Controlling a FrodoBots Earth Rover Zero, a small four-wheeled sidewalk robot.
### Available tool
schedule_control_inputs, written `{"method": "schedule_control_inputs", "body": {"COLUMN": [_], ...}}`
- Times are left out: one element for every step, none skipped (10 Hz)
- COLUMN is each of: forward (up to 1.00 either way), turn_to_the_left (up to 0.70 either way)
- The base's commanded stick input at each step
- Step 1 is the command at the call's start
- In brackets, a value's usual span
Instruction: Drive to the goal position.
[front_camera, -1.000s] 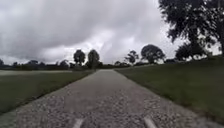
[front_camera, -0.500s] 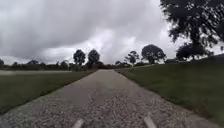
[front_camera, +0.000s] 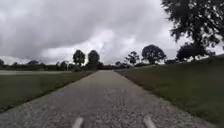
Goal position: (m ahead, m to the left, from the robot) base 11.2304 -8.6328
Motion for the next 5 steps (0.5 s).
{"method": "schedule_control_inputs", "body": {"forward": [0.7, 0.7, 0.7, 0.7, 0.7], "turn_to_the_left": [0.0, 0.0, 0.0, 0.0, 0.0]}}
